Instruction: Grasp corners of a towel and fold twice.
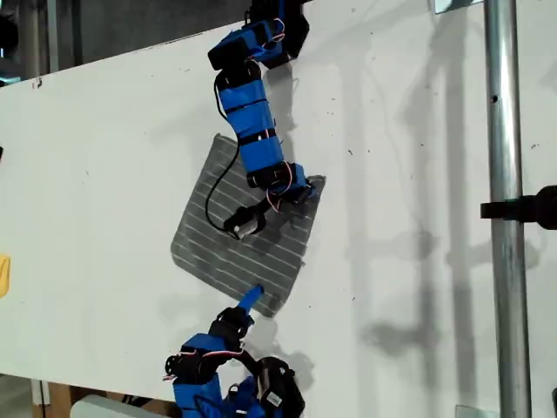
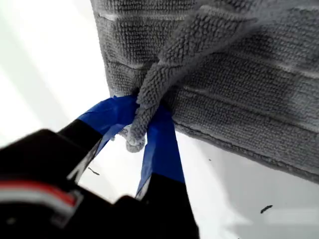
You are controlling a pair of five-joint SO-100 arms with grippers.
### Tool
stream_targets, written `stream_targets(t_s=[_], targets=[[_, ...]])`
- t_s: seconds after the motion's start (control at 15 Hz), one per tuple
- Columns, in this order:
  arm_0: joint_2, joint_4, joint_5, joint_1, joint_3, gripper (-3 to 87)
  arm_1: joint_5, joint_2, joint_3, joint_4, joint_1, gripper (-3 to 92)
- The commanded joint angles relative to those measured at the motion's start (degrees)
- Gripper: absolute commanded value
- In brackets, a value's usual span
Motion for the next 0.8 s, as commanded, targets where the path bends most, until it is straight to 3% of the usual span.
stream_targets(t_s=[0.0,0.2,0.53,0.67,0.73], targets=[[-0.1,-9.8,-1.1,-2.5,9.0,34.5,0.5,1.9,-1.1,-1.2,-0.7,-0.2],[-2.3,-20.0,-1.9,-4.7,18.5,34.2,0.5,3.1,-1.1,-1.3,-0.8,-0.2],[-17.1,-26.3,-3.4,-6.2,18.8,32.0,0.7,4.2,-0.8,-1.6,-1.1,-0.2],[-20.9,-27.7,-4.7,-6.3,17.6,18.7,0.7,4.4,-0.4,-1.6,-1.1,-0.2],[-20.9,-27.9,-4.9,-6.2,17.4,7.9,0.7,4.4,-0.3,-1.6,-1.1,-0.2]])
